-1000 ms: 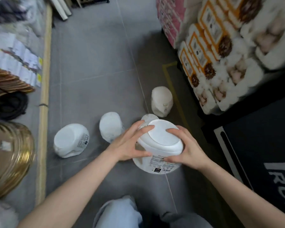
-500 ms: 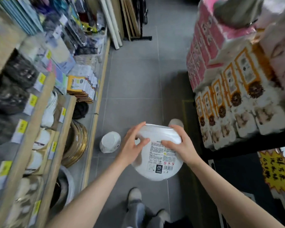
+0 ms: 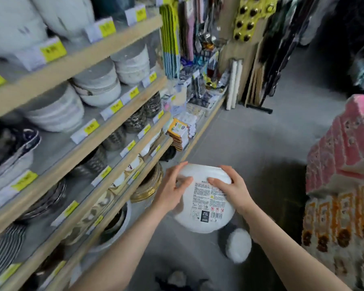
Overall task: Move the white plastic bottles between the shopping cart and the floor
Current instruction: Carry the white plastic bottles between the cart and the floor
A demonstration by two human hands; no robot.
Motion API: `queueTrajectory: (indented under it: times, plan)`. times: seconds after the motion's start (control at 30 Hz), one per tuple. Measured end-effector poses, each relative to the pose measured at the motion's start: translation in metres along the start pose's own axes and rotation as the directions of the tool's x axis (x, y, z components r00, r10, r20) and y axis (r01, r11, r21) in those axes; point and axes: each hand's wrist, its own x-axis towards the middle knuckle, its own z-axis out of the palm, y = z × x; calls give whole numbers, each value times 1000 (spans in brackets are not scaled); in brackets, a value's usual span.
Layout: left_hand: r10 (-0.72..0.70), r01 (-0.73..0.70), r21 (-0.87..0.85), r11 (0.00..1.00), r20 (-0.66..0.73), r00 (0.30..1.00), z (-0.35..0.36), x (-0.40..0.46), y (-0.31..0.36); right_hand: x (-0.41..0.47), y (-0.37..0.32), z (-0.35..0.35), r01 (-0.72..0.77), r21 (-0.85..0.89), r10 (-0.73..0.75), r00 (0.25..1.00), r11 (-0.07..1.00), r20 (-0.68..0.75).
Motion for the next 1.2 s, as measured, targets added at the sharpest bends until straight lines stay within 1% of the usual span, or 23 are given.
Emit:
queueTrajectory:
  times: [0.03,0.1,0.2,0.27,0.37,0.47,0.53,0.6,0.7,0.8,0.83,0.93,1.03,1.2]
  plan:
    - [-24,23,-15,1000,-55,998,-6,-9,1,4,-7,7,16,-11,-15,998,1000,63]
    - [-52,45,-38,998,-208,977,-18,-30,5,11,-21,21,52,-18,-47,979,998,197]
    - [-80,71,-37,997,-424,902,-26,-72,4,11,-38,45,137,-54,-107,919,989,380]
    - [-114,114,-33,993,-531,840,-30,-105,2,4,-48,67,197,-73,-135,856,978,500]
    - [-173,162,-80,983,-682,711,-38,-162,-5,-21,-56,108,261,-92,-137,738,961,660]
    - [-188,191,-96,977,-812,553,-43,-232,-11,-62,-61,156,328,-91,-134,602,940,787]
    - [-198,208,-115,971,-875,442,-45,-280,-10,-98,-66,185,385,-84,-135,506,919,852]
    - [-224,233,-150,961,-915,335,-47,-330,-7,-138,-68,213,426,-58,-138,416,903,899]
    - [-197,294,-142,945,-966,167,-45,-410,-4,-206,-63,255,481,-25,-127,281,876,951]
    - [-179,349,-166,922,-984,7,-39,-493,-3,-286,-55,293,518,36,-127,142,855,982]
    - [-179,370,-179,912,-983,-36,-37,-523,-5,-314,-51,306,522,57,-127,99,851,987]
    - [-184,397,-220,891,-975,-128,-30,-618,-14,-406,-35,340,511,121,-131,-17,851,991]
    - [-151,451,-241,859,-962,-226,-25,-710,-17,-497,-21,371,489,184,-141,-124,852,982]
    - [-134,504,-311,806,-925,-356,-19,-843,-15,-633,-2,421,482,247,-123,-276,841,953]
